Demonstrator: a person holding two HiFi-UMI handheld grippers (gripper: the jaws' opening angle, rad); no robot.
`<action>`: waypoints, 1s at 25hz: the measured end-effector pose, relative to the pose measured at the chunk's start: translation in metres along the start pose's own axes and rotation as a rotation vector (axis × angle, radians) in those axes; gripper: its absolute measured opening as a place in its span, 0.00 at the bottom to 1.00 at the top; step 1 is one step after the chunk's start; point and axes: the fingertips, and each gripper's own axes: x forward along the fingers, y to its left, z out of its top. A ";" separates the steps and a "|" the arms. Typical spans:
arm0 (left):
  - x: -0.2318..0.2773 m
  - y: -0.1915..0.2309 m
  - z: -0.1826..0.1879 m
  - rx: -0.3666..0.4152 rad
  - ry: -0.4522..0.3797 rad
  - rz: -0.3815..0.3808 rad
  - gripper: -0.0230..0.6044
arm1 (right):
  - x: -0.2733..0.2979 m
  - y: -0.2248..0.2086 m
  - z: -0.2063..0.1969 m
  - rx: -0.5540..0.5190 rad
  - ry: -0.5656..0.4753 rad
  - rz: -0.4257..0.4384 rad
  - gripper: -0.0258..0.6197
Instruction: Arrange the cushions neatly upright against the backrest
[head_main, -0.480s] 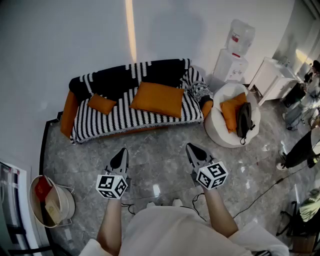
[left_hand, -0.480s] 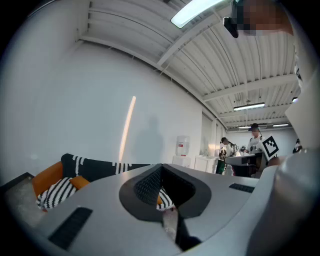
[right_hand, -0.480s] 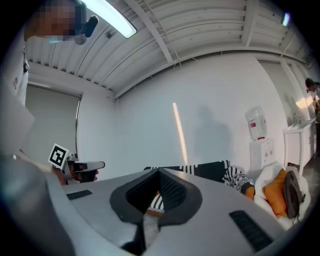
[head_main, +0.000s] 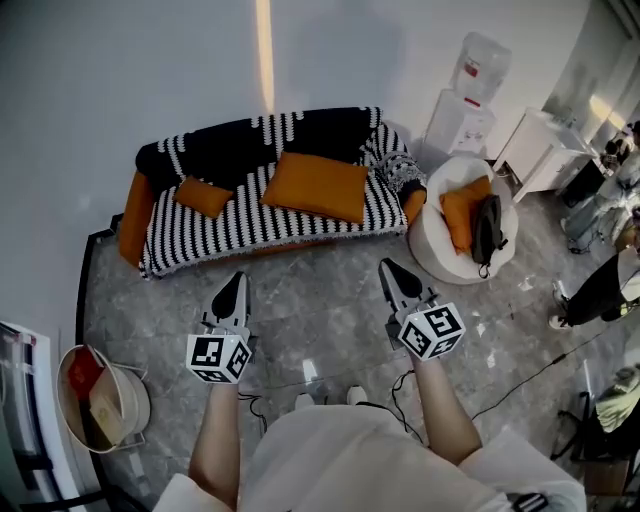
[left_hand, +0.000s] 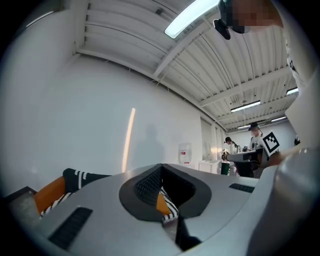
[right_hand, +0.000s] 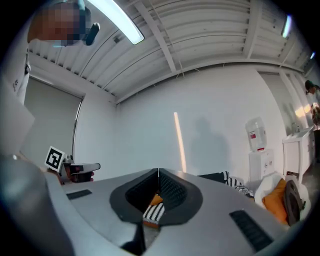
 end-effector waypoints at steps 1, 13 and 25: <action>-0.002 0.003 0.000 0.000 -0.004 0.003 0.07 | 0.000 0.001 0.000 0.009 -0.008 -0.006 0.08; -0.028 0.030 -0.001 -0.022 -0.031 -0.022 0.06 | -0.005 0.019 0.003 0.077 -0.074 -0.068 0.08; 0.019 0.040 -0.016 -0.030 0.008 -0.042 0.07 | 0.041 0.002 -0.006 0.055 -0.049 -0.041 0.08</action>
